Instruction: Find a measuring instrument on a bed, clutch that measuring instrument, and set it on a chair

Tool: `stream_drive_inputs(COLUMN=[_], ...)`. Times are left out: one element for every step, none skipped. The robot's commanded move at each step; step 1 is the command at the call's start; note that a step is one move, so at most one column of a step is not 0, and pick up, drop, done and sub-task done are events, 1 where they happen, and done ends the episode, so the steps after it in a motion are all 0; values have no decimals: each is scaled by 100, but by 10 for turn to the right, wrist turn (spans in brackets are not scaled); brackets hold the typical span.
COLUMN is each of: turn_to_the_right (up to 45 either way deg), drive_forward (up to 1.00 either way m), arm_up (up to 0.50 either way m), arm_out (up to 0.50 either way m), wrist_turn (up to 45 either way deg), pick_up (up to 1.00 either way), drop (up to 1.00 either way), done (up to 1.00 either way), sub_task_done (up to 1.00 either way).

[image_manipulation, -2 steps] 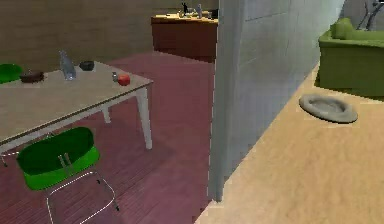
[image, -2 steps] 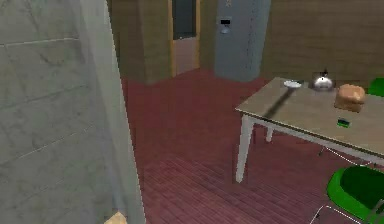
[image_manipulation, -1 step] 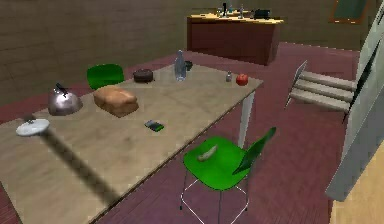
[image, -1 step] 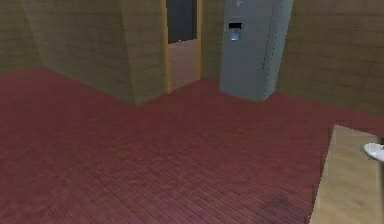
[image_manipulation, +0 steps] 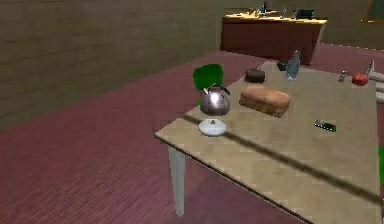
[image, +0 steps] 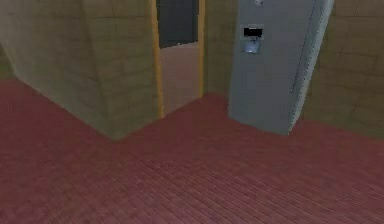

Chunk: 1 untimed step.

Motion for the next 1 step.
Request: stream_drive_inputs(turn_to_the_right=[0], drive_forward=[100], arm_up=[0], arm_out=[0], wrist_turn=[0], pick_up=[0], drop=[0], done=[0], sub_task_done=[0])
